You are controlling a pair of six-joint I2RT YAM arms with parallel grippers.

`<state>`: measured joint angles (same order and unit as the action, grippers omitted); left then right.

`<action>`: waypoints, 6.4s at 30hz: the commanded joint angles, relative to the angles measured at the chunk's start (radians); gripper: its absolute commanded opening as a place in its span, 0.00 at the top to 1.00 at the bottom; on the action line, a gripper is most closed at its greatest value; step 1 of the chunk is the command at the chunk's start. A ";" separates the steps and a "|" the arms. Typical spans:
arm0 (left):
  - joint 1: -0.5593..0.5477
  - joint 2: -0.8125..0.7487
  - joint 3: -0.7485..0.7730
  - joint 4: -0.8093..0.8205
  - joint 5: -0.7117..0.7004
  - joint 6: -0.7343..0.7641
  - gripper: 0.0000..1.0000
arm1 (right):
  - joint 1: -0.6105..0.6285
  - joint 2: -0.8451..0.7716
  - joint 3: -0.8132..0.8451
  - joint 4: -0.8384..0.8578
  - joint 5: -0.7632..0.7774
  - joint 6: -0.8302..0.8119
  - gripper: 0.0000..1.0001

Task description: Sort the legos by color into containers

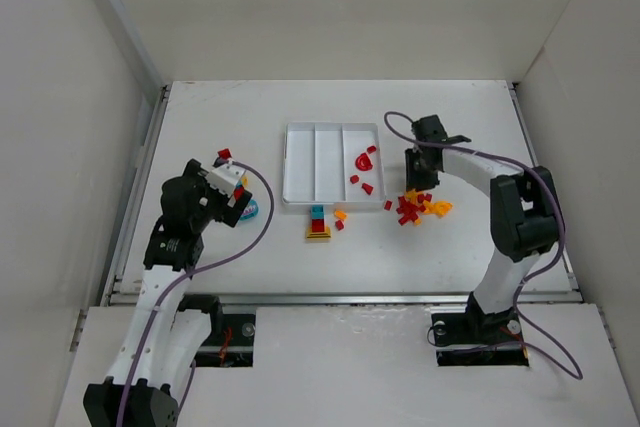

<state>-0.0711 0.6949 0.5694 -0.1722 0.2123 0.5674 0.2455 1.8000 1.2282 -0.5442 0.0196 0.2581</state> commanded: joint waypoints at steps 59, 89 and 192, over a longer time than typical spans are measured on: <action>-0.004 -0.095 -0.036 0.023 0.022 -0.034 0.00 | 0.218 -0.080 -0.145 0.047 0.111 0.107 0.64; -0.004 -0.113 -0.045 0.031 -0.013 -0.055 0.00 | 0.218 -0.146 -0.062 0.015 0.215 0.040 1.00; -0.004 0.123 0.135 -0.047 -0.179 -0.044 0.00 | 0.218 -0.047 -0.200 0.162 0.039 0.156 0.74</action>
<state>-0.0711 0.8349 0.7094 -0.2512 0.0242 0.5144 0.5072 1.7344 1.0512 -0.3870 0.0017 0.4164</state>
